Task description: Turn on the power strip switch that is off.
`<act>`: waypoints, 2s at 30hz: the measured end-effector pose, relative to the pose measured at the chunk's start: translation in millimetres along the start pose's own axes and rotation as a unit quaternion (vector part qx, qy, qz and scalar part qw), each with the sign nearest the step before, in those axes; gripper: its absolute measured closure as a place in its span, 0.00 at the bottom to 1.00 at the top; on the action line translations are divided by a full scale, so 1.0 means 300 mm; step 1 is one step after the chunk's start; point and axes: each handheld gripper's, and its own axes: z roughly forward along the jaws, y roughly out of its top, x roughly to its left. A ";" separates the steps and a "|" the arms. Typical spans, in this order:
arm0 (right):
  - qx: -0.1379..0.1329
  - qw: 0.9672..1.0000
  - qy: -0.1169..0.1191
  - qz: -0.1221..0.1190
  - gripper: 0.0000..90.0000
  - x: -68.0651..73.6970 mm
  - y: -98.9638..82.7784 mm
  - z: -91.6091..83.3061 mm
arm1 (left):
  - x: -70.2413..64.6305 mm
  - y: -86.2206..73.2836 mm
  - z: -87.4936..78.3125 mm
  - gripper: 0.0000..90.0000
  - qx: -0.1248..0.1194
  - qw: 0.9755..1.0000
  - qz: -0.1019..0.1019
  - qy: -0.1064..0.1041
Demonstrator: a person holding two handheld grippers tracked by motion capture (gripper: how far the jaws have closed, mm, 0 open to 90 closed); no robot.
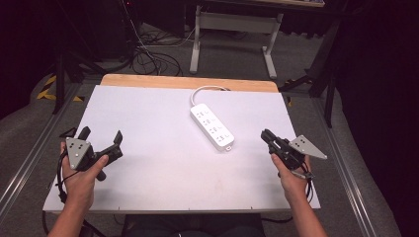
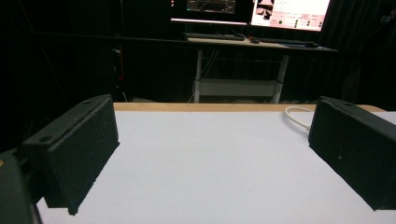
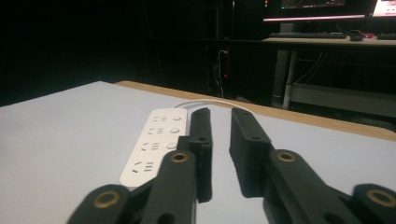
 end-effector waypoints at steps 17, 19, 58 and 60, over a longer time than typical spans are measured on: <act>0.077 0.996 0.028 0.047 1.00 -0.003 0.070 0.009 | 0.001 -0.002 -0.001 0.03 0.000 1.000 -0.002 0.002; 0.089 0.994 0.035 0.049 1.00 -0.001 0.083 0.019 | 0.003 -0.002 -0.002 0.03 0.001 1.000 0.000 0.003; 0.218 0.973 0.075 0.010 1.00 0.087 0.176 0.375 | -0.005 -0.006 -0.001 0.03 0.006 1.000 0.014 0.000; 0.224 0.972 0.076 0.010 1.00 0.092 0.170 0.391 | -0.005 -0.006 -0.001 0.03 0.007 1.000 0.019 0.000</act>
